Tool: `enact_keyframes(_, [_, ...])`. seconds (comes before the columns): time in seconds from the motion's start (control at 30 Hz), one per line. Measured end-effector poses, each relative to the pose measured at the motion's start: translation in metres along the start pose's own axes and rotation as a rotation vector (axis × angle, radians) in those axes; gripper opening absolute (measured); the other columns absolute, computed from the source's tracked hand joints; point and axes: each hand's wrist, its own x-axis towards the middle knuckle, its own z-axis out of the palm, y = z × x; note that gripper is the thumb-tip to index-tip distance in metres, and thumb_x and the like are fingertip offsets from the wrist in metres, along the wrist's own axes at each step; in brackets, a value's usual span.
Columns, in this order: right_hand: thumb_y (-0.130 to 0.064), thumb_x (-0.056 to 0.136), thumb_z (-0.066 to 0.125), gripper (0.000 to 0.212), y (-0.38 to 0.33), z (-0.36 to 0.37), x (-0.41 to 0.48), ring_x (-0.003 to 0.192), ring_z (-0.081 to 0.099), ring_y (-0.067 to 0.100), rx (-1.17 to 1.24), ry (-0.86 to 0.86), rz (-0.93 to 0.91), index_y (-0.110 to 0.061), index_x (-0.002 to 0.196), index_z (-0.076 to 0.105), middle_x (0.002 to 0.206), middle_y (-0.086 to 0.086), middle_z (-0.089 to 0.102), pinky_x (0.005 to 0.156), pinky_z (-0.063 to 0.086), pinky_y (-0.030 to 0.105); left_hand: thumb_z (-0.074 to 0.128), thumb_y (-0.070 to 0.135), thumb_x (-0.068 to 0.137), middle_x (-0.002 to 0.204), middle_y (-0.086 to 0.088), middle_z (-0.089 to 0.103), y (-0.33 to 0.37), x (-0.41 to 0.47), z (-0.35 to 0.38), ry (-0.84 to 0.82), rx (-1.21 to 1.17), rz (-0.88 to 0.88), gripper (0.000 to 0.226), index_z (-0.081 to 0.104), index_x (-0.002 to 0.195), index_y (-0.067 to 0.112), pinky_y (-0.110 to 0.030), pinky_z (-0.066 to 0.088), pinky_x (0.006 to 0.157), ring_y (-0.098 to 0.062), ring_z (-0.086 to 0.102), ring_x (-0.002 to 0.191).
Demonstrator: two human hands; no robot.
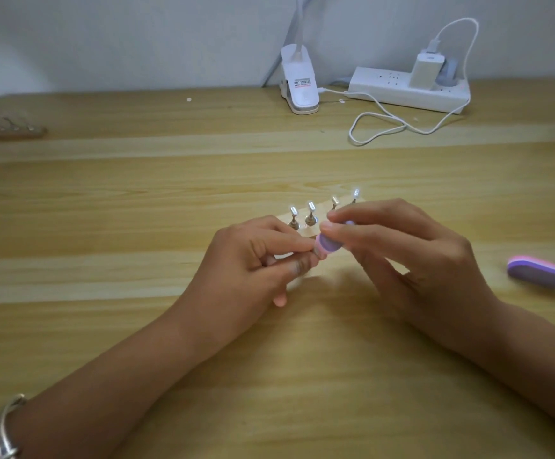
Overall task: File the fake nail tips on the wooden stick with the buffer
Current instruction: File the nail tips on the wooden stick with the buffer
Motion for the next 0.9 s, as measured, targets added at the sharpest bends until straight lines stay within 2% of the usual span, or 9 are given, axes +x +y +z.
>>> enact_keyframes(0.1, [0.013,0.091,0.060,0.030,-0.0009,0.0020,-0.0024,0.100,0.068,0.031,-0.012,-0.053,-0.050,0.000,0.113,0.073,0.113,0.015,0.069,0.087,0.053,0.039,0.072,0.012,0.081,0.090,0.001,0.070,0.0007,-0.0001,-0.0004,-0.006,0.007,0.021,0.024,0.078,0.093,0.032,-0.021,0.047,0.053,-0.012,0.057,0.040])
enact_keyframes(0.23, [0.012,0.091,0.059,0.027,0.0013,0.0017,-0.0019,0.100,0.069,0.032,0.000,-0.033,-0.007,0.000,0.111,0.074,0.113,0.014,0.069,0.086,0.054,0.042,0.074,0.006,0.083,0.089,0.003,0.070,-0.0002,0.0008,-0.0002,0.003,0.018,0.011,0.022,0.078,0.093,0.024,-0.020,0.047,0.053,-0.011,0.056,0.040])
enact_keyframes(0.33, [0.014,0.090,0.059,0.030,-0.0011,0.0026,-0.0023,0.100,0.068,0.029,0.003,-0.074,-0.056,0.000,0.112,0.073,0.113,0.015,0.069,0.087,0.053,0.037,0.071,0.005,0.084,0.090,0.001,0.069,0.0009,-0.0005,-0.0002,-0.002,0.052,0.043,0.029,0.077,0.094,0.032,-0.019,0.047,0.053,-0.011,0.057,0.040])
enact_keyframes(0.47, [0.010,0.091,0.062,0.025,-0.0002,0.0005,0.0001,0.099,0.070,0.029,0.012,-0.016,0.012,-0.001,0.109,0.075,0.112,0.013,0.070,0.086,0.055,0.040,0.073,0.012,0.085,0.088,0.001,0.069,0.0025,-0.0002,0.0000,0.013,0.039,0.023,0.018,0.078,0.093,0.027,-0.022,0.048,0.052,-0.013,0.058,0.039])
enact_keyframes(0.6, [0.014,0.089,0.060,0.031,-0.0046,0.0035,0.0001,0.103,0.067,0.029,0.029,-0.096,-0.056,-0.001,0.112,0.074,0.114,0.016,0.069,0.091,0.051,0.035,0.065,0.009,0.082,0.088,0.002,0.069,0.0029,-0.0005,-0.0007,0.003,0.077,0.051,0.031,0.075,0.089,0.038,-0.017,0.045,0.053,-0.009,0.057,0.040])
enact_keyframes(0.77, [0.010,0.089,0.064,0.029,-0.0037,0.0026,0.0004,0.099,0.070,0.030,0.016,-0.012,0.009,-0.003,0.112,0.074,0.112,0.014,0.070,0.085,0.054,0.040,0.071,0.016,0.086,0.086,0.003,0.069,0.0024,-0.0001,-0.0003,0.024,0.060,0.047,0.020,0.077,0.091,0.035,-0.017,0.044,0.053,-0.010,0.057,0.039])
enact_keyframes(0.9, [0.000,0.089,0.070,0.026,-0.0064,0.0047,0.0012,0.101,0.068,0.026,0.022,-0.040,-0.021,-0.004,0.114,0.074,0.113,0.012,0.070,0.089,0.053,0.035,0.064,0.016,0.081,0.087,0.005,0.069,0.0026,-0.0011,0.0000,0.026,0.056,0.030,0.025,0.077,0.091,0.034,-0.018,0.046,0.051,-0.010,0.057,0.040])
